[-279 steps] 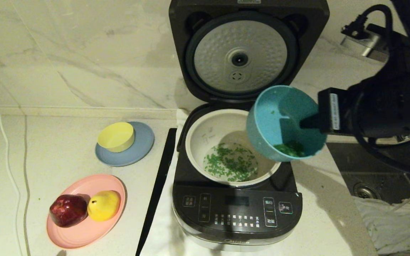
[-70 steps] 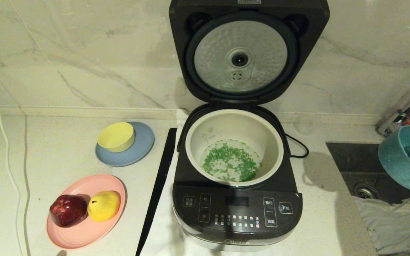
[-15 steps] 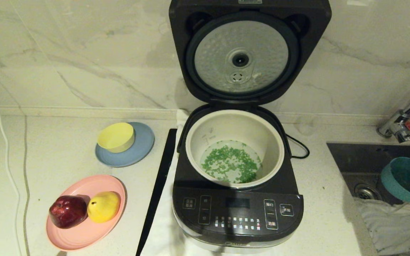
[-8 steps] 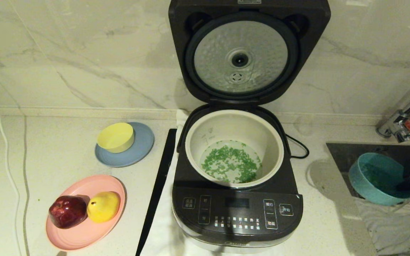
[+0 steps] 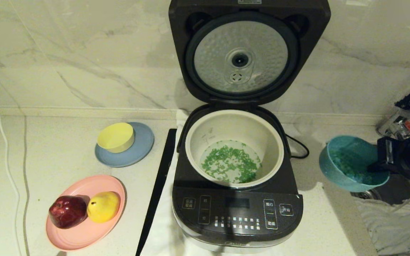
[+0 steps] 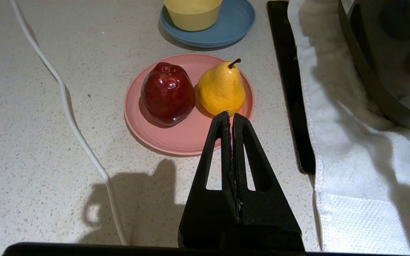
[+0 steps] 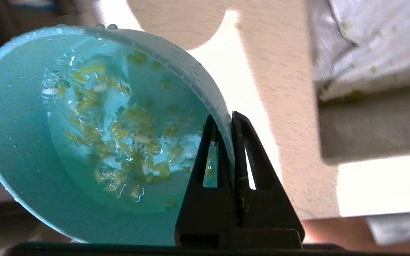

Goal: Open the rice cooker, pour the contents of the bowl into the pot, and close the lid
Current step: Pour the water from the bowl into the rice cooker

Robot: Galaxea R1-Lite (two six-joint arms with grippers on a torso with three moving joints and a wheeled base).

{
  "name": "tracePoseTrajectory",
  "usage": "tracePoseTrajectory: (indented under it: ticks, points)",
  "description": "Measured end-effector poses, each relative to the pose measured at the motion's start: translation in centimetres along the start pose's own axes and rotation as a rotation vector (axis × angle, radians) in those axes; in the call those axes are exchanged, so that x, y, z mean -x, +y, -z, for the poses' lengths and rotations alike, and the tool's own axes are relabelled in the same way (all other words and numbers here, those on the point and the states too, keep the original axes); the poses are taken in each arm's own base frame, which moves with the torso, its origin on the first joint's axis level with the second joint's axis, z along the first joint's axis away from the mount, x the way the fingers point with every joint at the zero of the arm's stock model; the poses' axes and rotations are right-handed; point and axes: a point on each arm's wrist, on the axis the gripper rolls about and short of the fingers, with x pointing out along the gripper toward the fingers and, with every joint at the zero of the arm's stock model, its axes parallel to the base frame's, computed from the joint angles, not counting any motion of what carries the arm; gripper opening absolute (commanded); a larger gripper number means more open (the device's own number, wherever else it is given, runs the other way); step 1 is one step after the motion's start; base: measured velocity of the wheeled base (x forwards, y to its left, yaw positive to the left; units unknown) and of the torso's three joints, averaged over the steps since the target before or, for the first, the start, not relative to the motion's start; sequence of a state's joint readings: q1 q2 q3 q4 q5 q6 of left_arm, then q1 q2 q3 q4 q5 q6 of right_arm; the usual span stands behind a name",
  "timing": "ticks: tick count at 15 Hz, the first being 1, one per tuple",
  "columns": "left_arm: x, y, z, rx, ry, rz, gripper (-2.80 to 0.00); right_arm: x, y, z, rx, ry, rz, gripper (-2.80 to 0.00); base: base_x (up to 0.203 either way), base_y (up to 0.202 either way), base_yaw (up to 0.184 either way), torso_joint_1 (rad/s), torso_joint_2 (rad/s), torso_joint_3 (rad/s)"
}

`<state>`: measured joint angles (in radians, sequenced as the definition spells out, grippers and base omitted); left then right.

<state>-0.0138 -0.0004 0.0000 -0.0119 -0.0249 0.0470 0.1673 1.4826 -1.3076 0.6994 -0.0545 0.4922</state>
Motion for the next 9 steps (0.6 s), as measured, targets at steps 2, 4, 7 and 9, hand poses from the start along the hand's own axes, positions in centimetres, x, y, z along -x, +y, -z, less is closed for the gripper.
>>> tracePoseTrajectory:
  ticks: [2,4,7,9]
  points:
    - [0.0,0.0,0.0,0.000,0.000,0.000,-2.80,0.8,2.0,0.4,0.048,-0.040,-0.020,-2.80,0.000,0.000,0.000,0.000,0.00,0.000]
    - [0.0,0.0,0.0,0.000,0.000,0.001,-2.80,1.7,3.9,0.5,0.092,-0.088,-0.040,-2.80,0.000,0.000,0.000,0.000,0.00,0.000]
    - [0.0,0.0,0.0,-0.001,0.000,0.001,-2.80,2.8,6.6,1.0,0.154,-0.121,-0.088,-2.80,0.000,0.000,0.000,0.000,0.00,0.000]
    - [0.0,0.0,0.0,0.000,0.000,0.000,-2.80,3.3,8.3,1.8,0.206,-0.123,-0.123,-2.80,0.000,0.000,0.000,0.000,0.00,0.000]
